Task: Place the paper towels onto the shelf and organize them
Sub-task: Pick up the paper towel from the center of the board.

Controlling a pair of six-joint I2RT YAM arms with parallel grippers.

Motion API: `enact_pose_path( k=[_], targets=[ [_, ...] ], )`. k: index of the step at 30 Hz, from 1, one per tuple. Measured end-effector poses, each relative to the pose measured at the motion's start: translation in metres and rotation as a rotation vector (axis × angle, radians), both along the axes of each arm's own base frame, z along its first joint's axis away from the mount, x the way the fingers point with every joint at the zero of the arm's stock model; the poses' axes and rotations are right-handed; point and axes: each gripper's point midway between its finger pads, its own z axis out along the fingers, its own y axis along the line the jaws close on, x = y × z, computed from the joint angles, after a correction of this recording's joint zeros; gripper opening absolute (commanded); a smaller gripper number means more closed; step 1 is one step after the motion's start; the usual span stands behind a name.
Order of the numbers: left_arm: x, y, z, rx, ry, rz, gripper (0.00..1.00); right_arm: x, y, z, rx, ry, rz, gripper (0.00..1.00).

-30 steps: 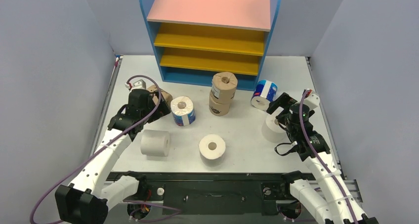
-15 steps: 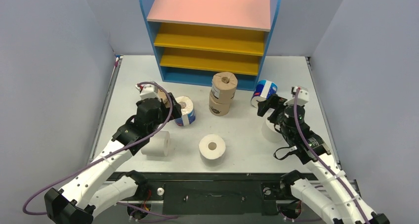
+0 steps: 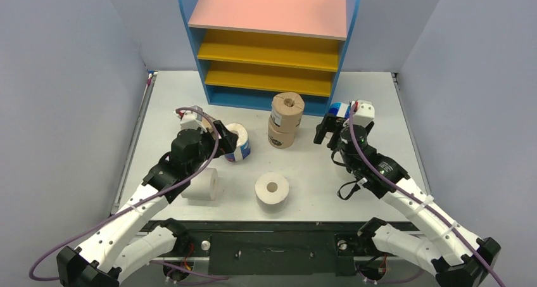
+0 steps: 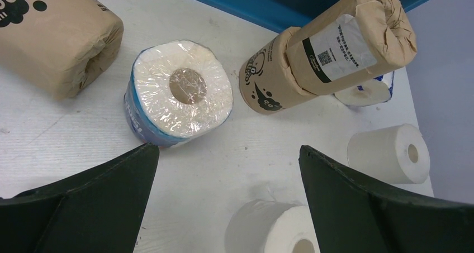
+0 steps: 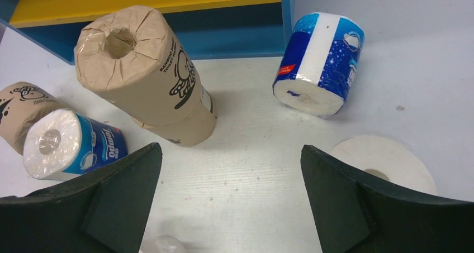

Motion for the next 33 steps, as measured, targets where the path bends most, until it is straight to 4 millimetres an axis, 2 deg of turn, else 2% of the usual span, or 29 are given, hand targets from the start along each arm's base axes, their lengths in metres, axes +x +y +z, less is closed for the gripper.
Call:
enact_pose_path(
  k=[8,11,17,22,27,33],
  targets=[
    [-0.008,0.001,-0.005,-0.012,-0.005,-0.017,0.96,0.006,0.022,-0.020,-0.015,0.077,0.075,0.87],
    [-0.009,0.002,-0.006,-0.018,-0.004,-0.016,0.96,0.011,0.029,-0.021,-0.016,0.094,0.093,0.86],
    [-0.013,0.003,-0.011,-0.042,0.006,-0.006,0.97,0.035,0.048,0.002,0.020,0.085,0.091,0.84],
    [-0.017,0.005,-0.019,-0.057,0.021,0.002,0.96,0.062,0.059,0.012,0.056,0.103,0.075,0.81],
    [-0.019,0.006,-0.024,-0.064,0.029,0.008,0.96,0.087,0.062,0.002,0.082,0.155,0.057,0.79],
    [-0.020,0.009,-0.022,-0.074,0.017,0.019,0.96,0.104,0.068,-0.010,0.094,0.215,0.064,0.78]
  ],
)
